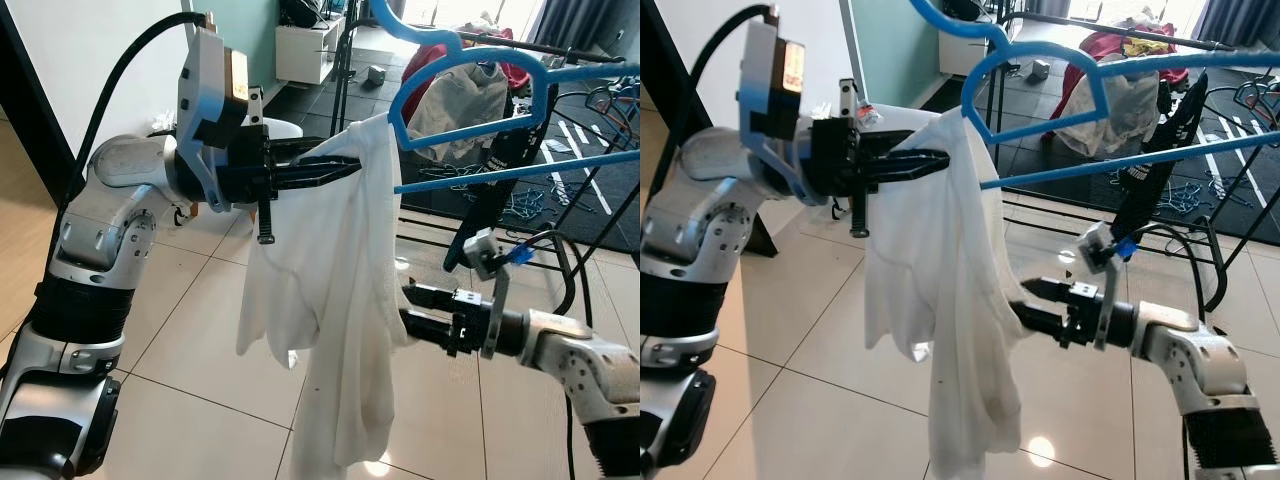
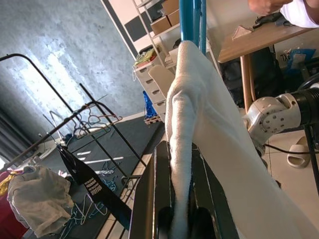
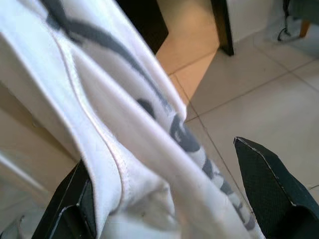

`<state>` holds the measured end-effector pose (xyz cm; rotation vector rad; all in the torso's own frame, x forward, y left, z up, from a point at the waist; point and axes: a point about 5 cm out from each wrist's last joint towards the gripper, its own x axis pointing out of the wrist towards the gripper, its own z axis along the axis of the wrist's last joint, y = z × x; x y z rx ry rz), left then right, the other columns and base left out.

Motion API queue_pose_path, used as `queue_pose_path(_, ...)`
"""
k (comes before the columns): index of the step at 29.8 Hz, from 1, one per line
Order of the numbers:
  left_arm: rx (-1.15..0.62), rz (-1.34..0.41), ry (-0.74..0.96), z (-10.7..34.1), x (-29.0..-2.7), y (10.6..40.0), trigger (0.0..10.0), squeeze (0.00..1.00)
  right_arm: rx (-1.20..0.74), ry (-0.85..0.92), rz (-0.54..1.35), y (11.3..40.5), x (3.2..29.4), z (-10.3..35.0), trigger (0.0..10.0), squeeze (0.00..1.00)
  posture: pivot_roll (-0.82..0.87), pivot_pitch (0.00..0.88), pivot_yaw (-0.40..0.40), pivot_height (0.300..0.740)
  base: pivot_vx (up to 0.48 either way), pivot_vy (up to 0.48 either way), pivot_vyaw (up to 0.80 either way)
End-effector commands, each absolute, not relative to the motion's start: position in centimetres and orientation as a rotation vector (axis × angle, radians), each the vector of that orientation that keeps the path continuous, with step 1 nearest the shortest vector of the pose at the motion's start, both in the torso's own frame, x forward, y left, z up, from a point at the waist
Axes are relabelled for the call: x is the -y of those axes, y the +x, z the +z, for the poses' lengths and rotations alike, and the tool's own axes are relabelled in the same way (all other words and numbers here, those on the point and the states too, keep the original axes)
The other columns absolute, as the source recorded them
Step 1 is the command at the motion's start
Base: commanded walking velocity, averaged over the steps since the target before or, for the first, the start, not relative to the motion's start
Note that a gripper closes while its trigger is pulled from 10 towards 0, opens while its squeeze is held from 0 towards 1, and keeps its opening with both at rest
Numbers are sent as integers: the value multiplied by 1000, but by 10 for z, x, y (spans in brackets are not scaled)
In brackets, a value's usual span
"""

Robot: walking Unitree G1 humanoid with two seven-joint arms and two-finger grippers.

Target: Hang hanger

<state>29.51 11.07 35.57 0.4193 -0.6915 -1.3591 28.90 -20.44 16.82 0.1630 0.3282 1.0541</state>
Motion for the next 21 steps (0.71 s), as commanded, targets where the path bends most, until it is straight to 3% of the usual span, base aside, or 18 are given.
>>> queue_pose_path(1, 749, -1357, 411, 365, -109, 290, 10000, 0, -346, 155, 1051, 287, 208, 165, 10000, 0, -24, 67, -46, 740, 0, 0, 0)
queue_pose_path(9, 748, -1354, 413, 364, -106, 291, 10000, 0, -364, 124, 1078, 285, 210, 165, 10000, 0, -27, 71, -46, 740, 0, 0, 0)
queue_pose_path(10, 753, -1353, 408, 364, -105, 291, 10000, 0, -391, 93, 1021, 290, 214, 160, 5882, 0, -27, 71, -46, 740, 0, 0, 0)
queue_pose_path(11, 756, -1351, 406, 364, -105, 291, 10000, 0, -415, 61, 962, 295, 217, 156, 5882, 0, -28, 74, -47, 740, 0, 0, 0)
queue_pose_path(12, 760, -1348, 405, 365, -105, 290, 10000, 0, -443, 34, 902, 299, 221, 150, 0, 0, -28, 75, -47, 740, 0, 0, 0)
queue_pose_path(21, 762, -1336, 410, 365, -106, 291, 10000, 0, -476, -20, 742, 310, 234, 144, 0, 0, -28, 77, -48, 740, 0, 0, 0)
